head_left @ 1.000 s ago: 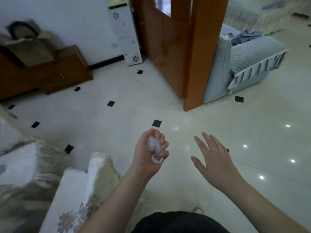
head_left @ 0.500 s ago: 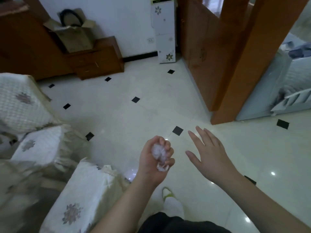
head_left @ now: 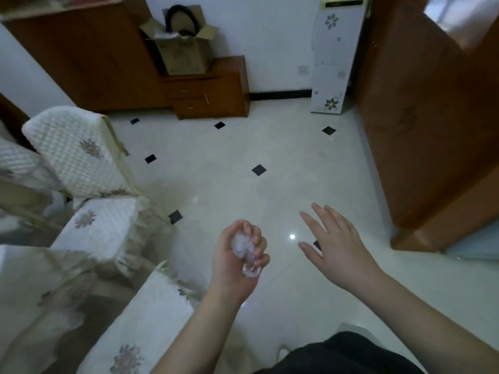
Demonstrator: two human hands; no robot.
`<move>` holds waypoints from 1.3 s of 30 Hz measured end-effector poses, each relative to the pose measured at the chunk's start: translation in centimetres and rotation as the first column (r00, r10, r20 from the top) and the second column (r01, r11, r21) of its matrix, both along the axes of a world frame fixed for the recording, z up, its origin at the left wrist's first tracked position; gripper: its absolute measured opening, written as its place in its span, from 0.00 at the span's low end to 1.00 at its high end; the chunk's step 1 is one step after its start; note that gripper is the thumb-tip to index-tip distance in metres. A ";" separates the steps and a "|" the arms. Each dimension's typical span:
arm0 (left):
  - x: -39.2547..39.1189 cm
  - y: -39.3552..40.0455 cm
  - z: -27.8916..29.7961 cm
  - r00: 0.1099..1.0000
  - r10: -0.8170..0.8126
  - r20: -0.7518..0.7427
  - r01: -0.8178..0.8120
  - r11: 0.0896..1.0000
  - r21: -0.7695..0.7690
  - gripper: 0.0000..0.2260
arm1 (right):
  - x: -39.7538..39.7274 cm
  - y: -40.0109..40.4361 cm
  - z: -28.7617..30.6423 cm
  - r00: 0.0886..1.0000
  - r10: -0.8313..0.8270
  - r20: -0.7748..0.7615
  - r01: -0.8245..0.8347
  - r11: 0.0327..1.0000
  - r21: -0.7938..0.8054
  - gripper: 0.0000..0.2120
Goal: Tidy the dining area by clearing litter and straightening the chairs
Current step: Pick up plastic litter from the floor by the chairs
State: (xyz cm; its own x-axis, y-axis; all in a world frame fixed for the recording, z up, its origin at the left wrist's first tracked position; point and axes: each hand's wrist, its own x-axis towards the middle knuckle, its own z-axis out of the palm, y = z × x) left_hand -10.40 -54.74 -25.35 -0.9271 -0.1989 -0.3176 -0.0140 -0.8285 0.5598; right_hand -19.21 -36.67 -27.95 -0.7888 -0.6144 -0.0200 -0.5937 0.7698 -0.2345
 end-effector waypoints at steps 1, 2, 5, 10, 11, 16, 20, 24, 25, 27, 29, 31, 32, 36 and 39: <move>-1.2 -0.6 0.1 1.000 0.025 0.013 -0.025 1.000 -0.012 0.11 | -1.8 -0.7 -0.1 1.000 0.010 -0.001 -0.010 1.000 0.002 0.29; -2.5 -1.2 0.0 0.998 0.053 0.024 -0.052 0.998 -0.023 0.09 | -3.6 -1.3 -0.2 1.000 0.026 -0.008 -0.026 1.000 0.015 0.29; -6.6 -2.5 -0.5 0.990 0.141 0.030 -0.140 0.990 -0.029 0.10 | -8.9 -2.9 -0.6 0.995 0.082 -0.048 -0.081 0.996 0.033 0.27; -14.8 -3.3 -1.4 0.967 0.246 0.066 -0.245 0.969 -0.031 0.09 | -17.6 -5.4 -1.0 0.981 0.194 -0.021 -0.193 0.981 0.015 0.28; -16.4 -3.4 -1.3 0.965 0.254 0.065 -0.253 0.967 -0.020 0.09 | -19.4 -5.7 -0.8 0.979 0.203 -0.024 -0.203 0.979 0.005 0.28; -23.0 -4.1 -0.1 0.960 0.279 -0.015 -0.279 0.959 -0.050 0.09 | -26.7 -7.8 -0.4 0.955 0.294 -0.037 -0.293 0.956 0.016 0.28; -25.6 -6.3 0.1 0.930 0.367 0.033 -0.367 0.930 0.005 0.10 | -30.9 -11.0 -0.7 0.935 0.354 0.002 -0.354 0.935 0.011 0.31; -27.4 -9.7 -0.4 0.894 0.442 0.069 -0.443 0.896 -0.001 0.09 | -33.8 -14.8 -1.0 0.931 0.365 0.033 -0.364 0.931 -0.026 0.32; -27.8 -10.9 -0.5 0.892 0.450 0.049 -0.451 0.893 0.003 0.08 | -34.5 -16.0 -1.2 0.923 0.383 0.038 -0.383 0.924 -0.023 0.32; -28.4 -13.5 -0.8 0.885 0.464 -0.015 -0.464 0.886 0.020 0.11 | -35.8 -19.0 -1.3 0.903 0.430 0.019 -0.430 0.903 -0.015 0.31; -29.1 -16.5 -1.3 0.867 0.496 -0.053 -0.495 0.868 0.031 0.14 | -37.2 -22.3 -1.3 0.879 0.476 -0.014 -0.476 0.879 -0.017 0.30; -29.7 -19.6 -1.9 0.841 0.537 -0.062 -0.536 0.844 0.037 0.14 | -38.6 -25.7 -1.5 0.852 0.522 -0.041 -0.522 0.853 0.009 0.30; -30.0 -21.2 -2.1 0.824 0.564 -0.061 -0.561 0.826 0.049 0.13 | -39.3 -27.5 -1.6 0.837 0.545 -0.046 -0.545 0.838 0.023 0.31; -31.0 -28.1 -2.1 0.746 0.665 -0.015 -0.661 0.744 0.104 0.08 | -42.0 -35.2 -1.7 0.809 0.587 -0.031 -0.584 0.809 0.063 0.33; -32.3 -33.2 -1.7 0.736 0.675 -0.040 -0.672 0.737 0.069 0.09 | -43.5 -41.0 -1.3 0.787 0.615 -0.050 -0.611 0.788 0.075 0.30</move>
